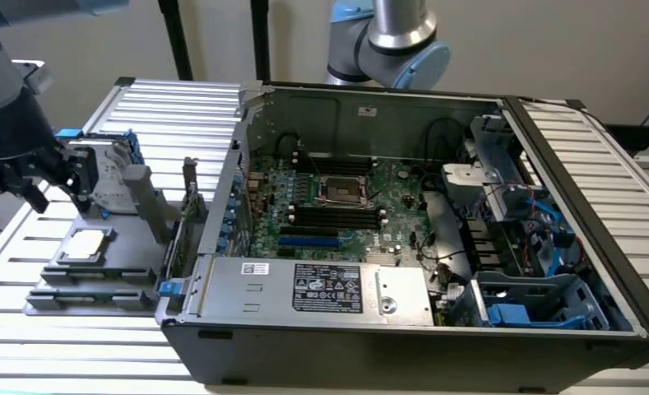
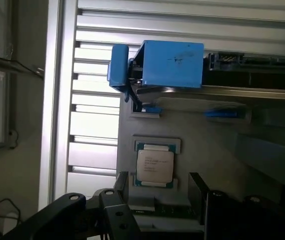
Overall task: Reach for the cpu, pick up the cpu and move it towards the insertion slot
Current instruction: 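Pick up the cpu and move it towards the insertion slot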
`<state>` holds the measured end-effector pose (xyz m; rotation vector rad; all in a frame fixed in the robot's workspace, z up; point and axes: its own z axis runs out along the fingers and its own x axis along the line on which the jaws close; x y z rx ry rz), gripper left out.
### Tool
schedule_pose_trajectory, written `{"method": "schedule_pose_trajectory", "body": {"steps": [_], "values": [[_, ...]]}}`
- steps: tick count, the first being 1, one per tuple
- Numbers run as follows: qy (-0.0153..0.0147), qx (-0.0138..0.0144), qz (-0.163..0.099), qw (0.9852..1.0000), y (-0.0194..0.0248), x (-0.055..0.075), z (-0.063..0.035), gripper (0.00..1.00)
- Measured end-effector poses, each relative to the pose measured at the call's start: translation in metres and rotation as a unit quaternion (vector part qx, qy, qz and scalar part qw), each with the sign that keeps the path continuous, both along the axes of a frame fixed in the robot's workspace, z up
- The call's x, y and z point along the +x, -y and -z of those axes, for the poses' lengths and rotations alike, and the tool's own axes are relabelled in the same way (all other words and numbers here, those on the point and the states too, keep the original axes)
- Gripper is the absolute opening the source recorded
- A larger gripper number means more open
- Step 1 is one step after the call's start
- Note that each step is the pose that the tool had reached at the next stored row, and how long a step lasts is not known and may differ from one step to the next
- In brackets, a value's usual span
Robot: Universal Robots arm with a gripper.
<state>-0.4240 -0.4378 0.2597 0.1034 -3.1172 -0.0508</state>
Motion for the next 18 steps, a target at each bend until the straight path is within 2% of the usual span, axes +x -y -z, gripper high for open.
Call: {"method": "schedule_pose_trajectory", "body": {"steps": [18], "values": [[0.0001, 0.0, 0.011, 0.9999, 0.0001, -0.002, 0.0327, 0.6]]}}
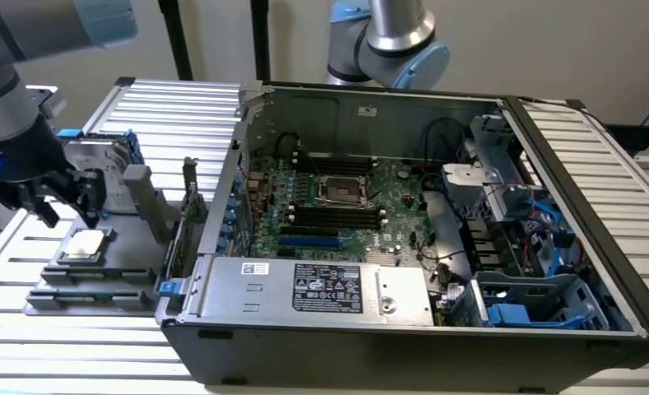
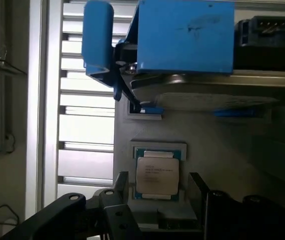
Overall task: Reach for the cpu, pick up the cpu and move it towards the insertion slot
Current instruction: 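Pick up the cpu and move it towards the insertion slot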
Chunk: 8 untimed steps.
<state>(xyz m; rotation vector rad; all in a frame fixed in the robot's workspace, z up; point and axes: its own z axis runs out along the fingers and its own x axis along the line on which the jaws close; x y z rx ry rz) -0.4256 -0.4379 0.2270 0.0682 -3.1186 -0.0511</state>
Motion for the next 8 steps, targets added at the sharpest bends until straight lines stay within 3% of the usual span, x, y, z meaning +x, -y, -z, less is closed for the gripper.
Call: {"method": "schedule_pose_trajectory", "body": {"steps": [8], "values": [[-0.0001, -0.0001, 0.0, 1.0, 0.0015, 0.0, 0.0091, 0.61]]}}
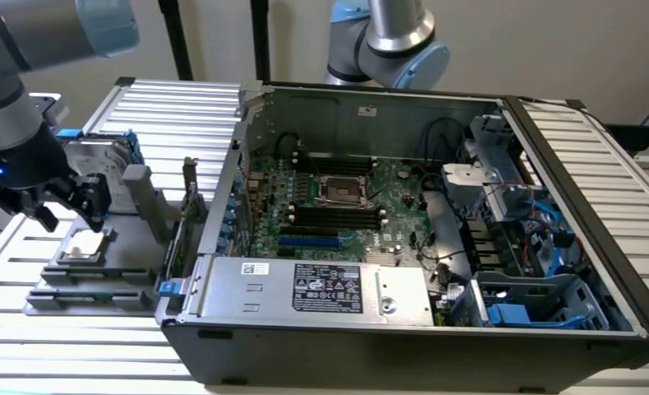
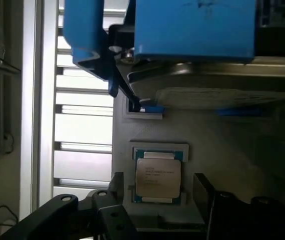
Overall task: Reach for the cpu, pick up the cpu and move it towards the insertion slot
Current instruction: 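Pick up the cpu and move it towards the insertion slot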
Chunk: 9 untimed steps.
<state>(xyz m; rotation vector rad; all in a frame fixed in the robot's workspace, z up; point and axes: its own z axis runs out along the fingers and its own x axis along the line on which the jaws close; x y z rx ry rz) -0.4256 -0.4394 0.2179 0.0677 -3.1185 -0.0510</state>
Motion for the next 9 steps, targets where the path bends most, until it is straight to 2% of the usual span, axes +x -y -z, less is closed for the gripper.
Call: {"method": "schedule_pose_trajectory", "body": {"steps": [1, 9], "values": [[0.0, 0.0, 0.0, 1.0, 0.0004, 0.0, 0.0012, 0.67], [0.0001, 0.0001, 0.002, 1.0, 0.0025, 0.0, 0.0145, 0.67]]}}
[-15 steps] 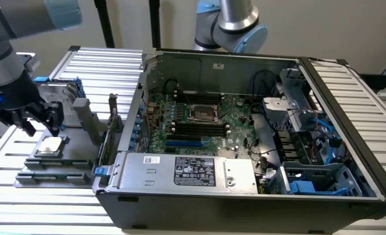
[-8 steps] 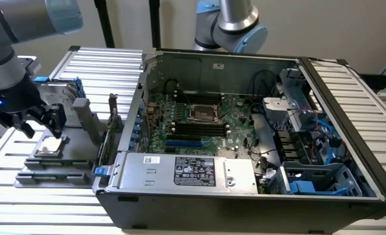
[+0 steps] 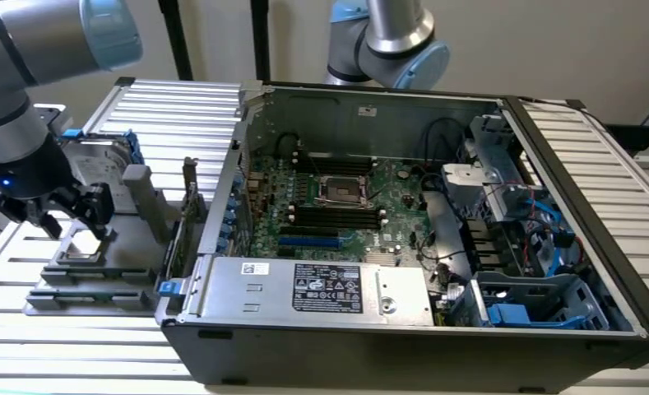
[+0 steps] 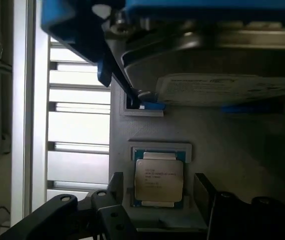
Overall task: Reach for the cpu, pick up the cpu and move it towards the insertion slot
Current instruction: 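Pick up the cpu and move it towards the insertion slot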
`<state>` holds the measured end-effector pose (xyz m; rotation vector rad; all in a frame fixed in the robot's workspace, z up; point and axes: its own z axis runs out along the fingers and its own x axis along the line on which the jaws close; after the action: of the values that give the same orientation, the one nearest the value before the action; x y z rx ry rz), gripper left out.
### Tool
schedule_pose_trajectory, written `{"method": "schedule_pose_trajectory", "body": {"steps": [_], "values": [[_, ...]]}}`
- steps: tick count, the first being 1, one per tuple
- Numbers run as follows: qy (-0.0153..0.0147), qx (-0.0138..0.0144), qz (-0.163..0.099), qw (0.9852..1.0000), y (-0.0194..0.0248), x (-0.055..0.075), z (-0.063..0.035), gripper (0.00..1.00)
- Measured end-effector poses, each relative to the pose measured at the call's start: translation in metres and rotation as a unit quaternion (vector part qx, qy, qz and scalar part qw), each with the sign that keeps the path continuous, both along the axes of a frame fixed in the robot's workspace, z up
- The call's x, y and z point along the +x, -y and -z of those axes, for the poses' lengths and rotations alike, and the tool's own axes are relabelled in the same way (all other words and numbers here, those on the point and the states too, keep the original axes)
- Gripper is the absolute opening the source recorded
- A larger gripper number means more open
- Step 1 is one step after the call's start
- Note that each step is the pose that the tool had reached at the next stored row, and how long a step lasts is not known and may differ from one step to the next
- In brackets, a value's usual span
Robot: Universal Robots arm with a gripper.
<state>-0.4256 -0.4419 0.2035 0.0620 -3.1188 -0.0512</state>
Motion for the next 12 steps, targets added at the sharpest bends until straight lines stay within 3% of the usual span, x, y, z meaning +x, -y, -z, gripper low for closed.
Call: {"method": "schedule_pose_trajectory", "body": {"steps": [12], "values": [[-0.0001, -0.0001, 0.001, 1.0, 0.0022, 0.0013, 0.0086, 0.67]]}}
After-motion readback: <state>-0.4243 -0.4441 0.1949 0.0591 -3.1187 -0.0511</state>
